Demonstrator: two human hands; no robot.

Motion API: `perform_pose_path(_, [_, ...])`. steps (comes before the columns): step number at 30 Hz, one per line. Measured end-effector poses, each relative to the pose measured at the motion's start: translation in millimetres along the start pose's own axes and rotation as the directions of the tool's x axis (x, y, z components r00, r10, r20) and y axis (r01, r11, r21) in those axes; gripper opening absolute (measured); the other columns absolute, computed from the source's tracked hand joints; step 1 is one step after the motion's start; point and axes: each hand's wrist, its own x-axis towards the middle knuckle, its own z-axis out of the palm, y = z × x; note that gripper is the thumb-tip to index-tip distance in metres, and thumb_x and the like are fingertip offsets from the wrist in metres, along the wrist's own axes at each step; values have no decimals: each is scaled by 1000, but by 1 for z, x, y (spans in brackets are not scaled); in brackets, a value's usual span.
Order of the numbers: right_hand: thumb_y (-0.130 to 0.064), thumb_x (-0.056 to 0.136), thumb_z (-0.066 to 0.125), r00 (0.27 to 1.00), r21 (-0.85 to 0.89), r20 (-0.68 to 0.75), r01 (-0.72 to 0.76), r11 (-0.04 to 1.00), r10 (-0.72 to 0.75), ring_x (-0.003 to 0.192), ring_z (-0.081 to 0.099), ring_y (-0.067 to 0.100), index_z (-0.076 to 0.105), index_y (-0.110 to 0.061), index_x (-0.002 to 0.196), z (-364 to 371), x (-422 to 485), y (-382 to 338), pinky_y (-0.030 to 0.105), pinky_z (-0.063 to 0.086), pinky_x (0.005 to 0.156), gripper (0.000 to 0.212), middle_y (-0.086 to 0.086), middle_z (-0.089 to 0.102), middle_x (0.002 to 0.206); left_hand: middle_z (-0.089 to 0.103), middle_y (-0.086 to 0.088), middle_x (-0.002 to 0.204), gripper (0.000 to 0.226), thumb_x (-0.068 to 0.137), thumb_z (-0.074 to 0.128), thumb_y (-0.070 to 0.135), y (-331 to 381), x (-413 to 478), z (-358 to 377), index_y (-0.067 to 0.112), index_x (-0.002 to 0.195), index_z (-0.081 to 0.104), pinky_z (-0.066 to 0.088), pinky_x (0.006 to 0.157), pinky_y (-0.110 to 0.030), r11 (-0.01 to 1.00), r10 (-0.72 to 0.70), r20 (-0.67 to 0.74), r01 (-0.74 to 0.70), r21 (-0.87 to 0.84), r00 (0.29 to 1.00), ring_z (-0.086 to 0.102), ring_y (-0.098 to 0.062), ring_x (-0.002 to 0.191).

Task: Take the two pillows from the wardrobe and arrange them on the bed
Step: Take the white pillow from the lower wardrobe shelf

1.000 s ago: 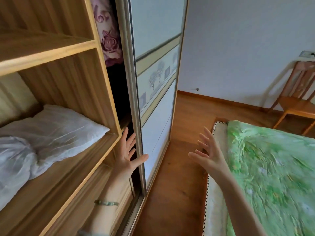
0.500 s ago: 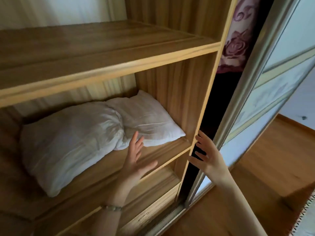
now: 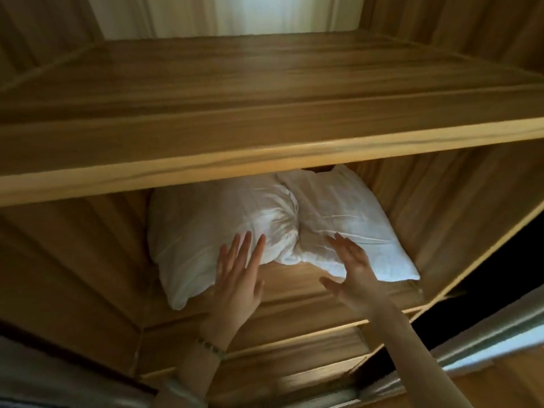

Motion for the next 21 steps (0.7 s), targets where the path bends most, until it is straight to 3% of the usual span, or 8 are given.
perform_pose_path(4, [-26, 70, 80, 984, -318, 146, 143, 937, -100, 144, 22, 35, 37, -22, 145, 26, 17, 9, 53, 19, 115, 86, 12, 32, 153, 37, -13, 154, 88, 71, 80, 18, -16, 6, 7, 15, 149, 39, 27, 114, -58, 974, -3, -26, 9, 227, 1000, 35, -34, 142])
perform_pose_path(7, [-11, 59, 82, 978, -415, 128, 206, 886, -167, 131, 44, 42, 50, -13, 138, 37, 24, 17, 57, 34, 107, 85, 19, 53, 136, 42, -14, 151, 79, 74, 76, 22, -24, 12, 10, 16, 146, 44, 33, 110, -57, 926, -74, 3, 68, 371, 997, 41, -35, 138])
perform_pose_path(11, [6, 59, 67, 966, -443, 39, 245, 863, -254, 108, 64, 36, 66, -8, 119, 38, 27, 32, 47, 49, 94, 61, 16, 68, 114, 54, -14, 141, 49, 88, 52, 16, -34, 10, 15, 19, 136, 58, 39, 106, -56, 877, -63, 97, 8, 480, 993, 52, -36, 129])
perform_pose_path(16, [-5, 71, 47, 932, -464, 2, 321, 826, -362, 96, 69, 30, 74, -12, 101, 28, 15, 35, 40, 54, 86, 41, 10, 73, 103, 66, -13, 126, 47, 84, 37, 9, -39, -7, 14, 15, 113, 73, 44, 99, -61, 877, -50, 101, -4, 480, 994, 61, -39, 117])
perform_pose_path(18, [-1, 68, 57, 924, -452, -26, 329, 829, -381, 96, 69, 30, 74, -12, 101, 25, 5, 38, 42, 55, 86, 39, 10, 73, 103, 67, -14, 124, 47, 83, 38, 6, -39, -18, 13, 14, 112, 74, 45, 97, -62, 876, -30, 64, -5, 482, 997, 62, -40, 115])
perform_pose_path(21, [7, 51, 77, 925, -420, -20, 336, 843, -379, 98, 69, 32, 74, -11, 103, 25, -17, 41, 45, 54, 87, 55, 11, 72, 105, 68, -14, 122, 53, 77, 35, 3, -38, -37, 12, 11, 112, 74, 45, 93, -67, 884, 30, -7, -24, 467, 1000, 62, -41, 114])
